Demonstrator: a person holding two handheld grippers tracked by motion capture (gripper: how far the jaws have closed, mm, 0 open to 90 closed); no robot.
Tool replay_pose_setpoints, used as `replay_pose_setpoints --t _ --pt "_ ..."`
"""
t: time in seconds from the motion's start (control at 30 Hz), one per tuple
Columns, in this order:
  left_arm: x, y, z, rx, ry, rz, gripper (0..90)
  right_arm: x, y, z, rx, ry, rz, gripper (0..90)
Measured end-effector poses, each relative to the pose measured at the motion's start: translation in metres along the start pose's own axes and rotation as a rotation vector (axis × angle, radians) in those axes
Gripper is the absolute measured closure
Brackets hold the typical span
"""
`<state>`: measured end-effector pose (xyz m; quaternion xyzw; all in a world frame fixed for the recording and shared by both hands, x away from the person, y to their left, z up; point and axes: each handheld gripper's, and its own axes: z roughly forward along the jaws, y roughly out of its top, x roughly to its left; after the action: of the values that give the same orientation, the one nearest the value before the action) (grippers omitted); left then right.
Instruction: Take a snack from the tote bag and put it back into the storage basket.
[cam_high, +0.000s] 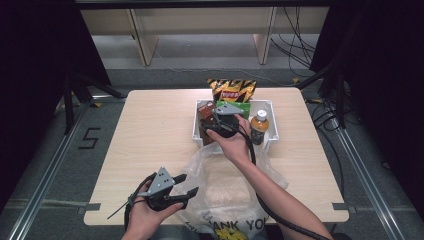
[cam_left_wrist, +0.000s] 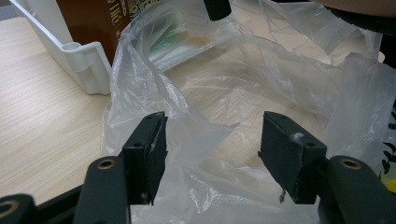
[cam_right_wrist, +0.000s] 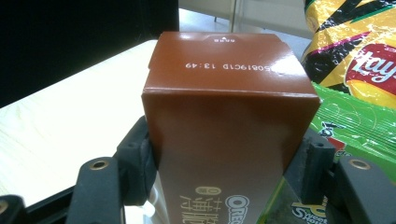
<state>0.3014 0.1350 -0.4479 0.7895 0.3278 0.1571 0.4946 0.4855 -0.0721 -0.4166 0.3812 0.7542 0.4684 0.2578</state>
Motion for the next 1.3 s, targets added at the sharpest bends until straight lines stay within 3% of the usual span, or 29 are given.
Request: replay_pose_setpoints --t 0.23,0.4,0.5,0.53,0.57,0.6,0.7,0.9,0.93,1.03,1.07,1.13,1.17,1.2,1.23,1.27,1.3 --pt "0.0 0.0 0.0 0.001 0.004 -0.007 40.2 0.0 0.001 0.002 0.003 0.005 -0.001 29.4" --pt "0.002 0.0 0.0 -0.004 0.0 -0.007 40.2 0.001 0.0 0.003 0.018 0.01 0.024 20.1" --pt "0.002 0.0 0.0 -0.003 0.0 -0.016 40.2 0.001 -0.002 0.003 0.02 0.01 0.032 19.5" --pt "0.003 0.0 0.0 -0.001 0.001 -0.002 40.2 0.002 -0.002 0.002 0.025 0.014 0.032 19.1" --pt "0.001 0.0 0.0 0.0 0.008 -0.029 40.2 0.001 -0.002 0.002 0.02 0.016 0.018 18.4" --pt "0.003 0.001 -0.001 0.0 0.007 -0.004 40.1 0.001 -0.002 0.001 0.025 0.017 0.013 17.8" --pt "0.003 0.001 -0.001 -0.002 0.012 -0.008 40.0 0.001 -0.001 -0.002 0.015 0.018 0.006 15.8" --pt "0.005 0.003 -0.002 -0.024 -0.002 -0.014 39.7 0.001 0.0 -0.015 0.002 0.035 -0.002 15.4" --pt "0.004 0.003 -0.003 -0.025 0.017 -0.023 39.7 0.001 0.0 -0.019 0.006 0.038 -0.005 15.3" --pt "0.003 0.004 -0.005 -0.035 0.023 -0.036 39.7 -0.001 -0.001 -0.026 -0.011 0.049 -0.012 15.3" --pt "0.004 0.005 -0.005 -0.05 0.019 -0.032 39.7 0.001 -0.001 -0.029 -0.007 0.056 0.012 15.3" --pt "0.006 0.008 -0.008 -0.037 0.029 -0.009 39.8 -0.002 -0.001 -0.035 -0.006 0.072 -0.006 15.7" --pt "0.005 0.009 -0.008 -0.07 0.03 -0.035 39.9 -0.003 -0.002 -0.038 -0.014 0.083 -0.013 16.2" --pt "0.005 0.011 -0.009 -0.074 0.035 -0.024 40.1 -0.003 -0.002 -0.041 -0.015 0.086 -0.027 16.6" --pt "0.005 0.012 -0.009 -0.088 0.033 -0.044 40.3 -0.003 -0.002 -0.044 -0.015 0.096 -0.035 16.5" --pt "0.007 0.013 -0.01 -0.088 0.037 -0.033 40.9 -0.003 -0.003 -0.047 -0.009 0.119 -0.034 16.7" --pt "0.008 0.014 -0.009 -0.1 0.033 -0.034 41.1 0.0 -0.003 -0.05 0.001 0.122 -0.004 17.0"
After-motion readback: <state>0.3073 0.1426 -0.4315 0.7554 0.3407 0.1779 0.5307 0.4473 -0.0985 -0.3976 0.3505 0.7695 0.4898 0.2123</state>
